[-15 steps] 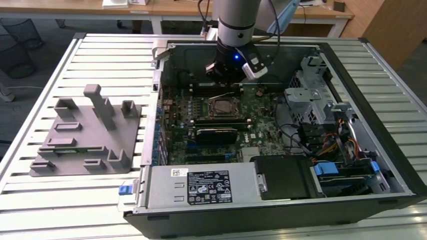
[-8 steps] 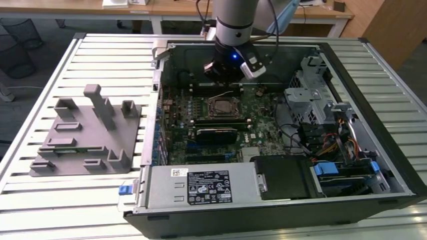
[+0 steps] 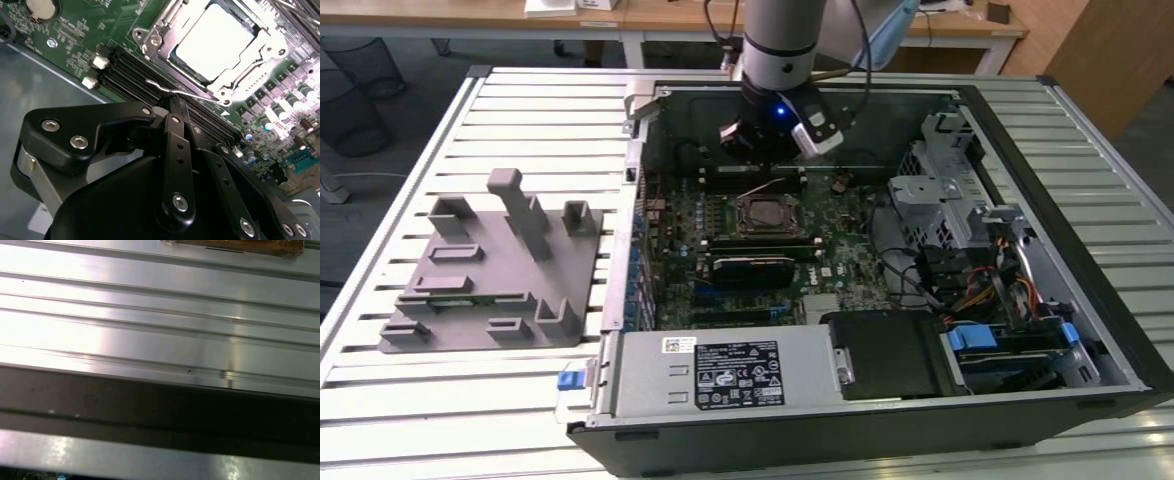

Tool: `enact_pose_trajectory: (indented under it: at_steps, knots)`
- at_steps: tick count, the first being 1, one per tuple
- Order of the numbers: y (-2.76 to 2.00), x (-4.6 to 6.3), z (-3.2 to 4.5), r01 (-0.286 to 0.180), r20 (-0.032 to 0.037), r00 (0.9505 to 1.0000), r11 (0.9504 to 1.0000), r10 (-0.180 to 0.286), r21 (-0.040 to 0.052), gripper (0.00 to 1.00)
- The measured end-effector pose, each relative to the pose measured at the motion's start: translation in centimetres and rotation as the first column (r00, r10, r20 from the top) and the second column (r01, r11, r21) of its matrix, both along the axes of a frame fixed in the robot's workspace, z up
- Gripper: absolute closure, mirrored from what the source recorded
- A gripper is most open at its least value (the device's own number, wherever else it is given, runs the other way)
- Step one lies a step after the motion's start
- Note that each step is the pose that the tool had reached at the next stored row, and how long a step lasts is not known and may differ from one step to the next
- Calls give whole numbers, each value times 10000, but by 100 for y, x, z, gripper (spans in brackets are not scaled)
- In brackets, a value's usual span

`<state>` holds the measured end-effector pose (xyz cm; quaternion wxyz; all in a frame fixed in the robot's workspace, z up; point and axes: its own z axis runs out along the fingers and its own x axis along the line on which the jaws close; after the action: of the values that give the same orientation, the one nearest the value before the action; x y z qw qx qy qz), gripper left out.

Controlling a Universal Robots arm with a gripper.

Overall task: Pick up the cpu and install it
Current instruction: 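Install the first cpu locking lever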

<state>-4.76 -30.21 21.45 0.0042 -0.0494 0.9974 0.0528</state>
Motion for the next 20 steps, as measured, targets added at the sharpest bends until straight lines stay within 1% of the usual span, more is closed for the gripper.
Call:
enact_pose_trajectory:
  at_steps: [6,11,13,18,20]
  knots:
    - [0,-69,9,0,-1,10000,9999,0,113,89]
    - [-3,-92,47,-1,0,10000,9999,1,126,89]
    - [-19,-92,50,-1,0,10000,9999,1,126,89]
    - [-100,-92,50,-1,0,10000,9999,1,126,89]
    - [-104,-90,50,1,1,10000,9999,-1,131,89]
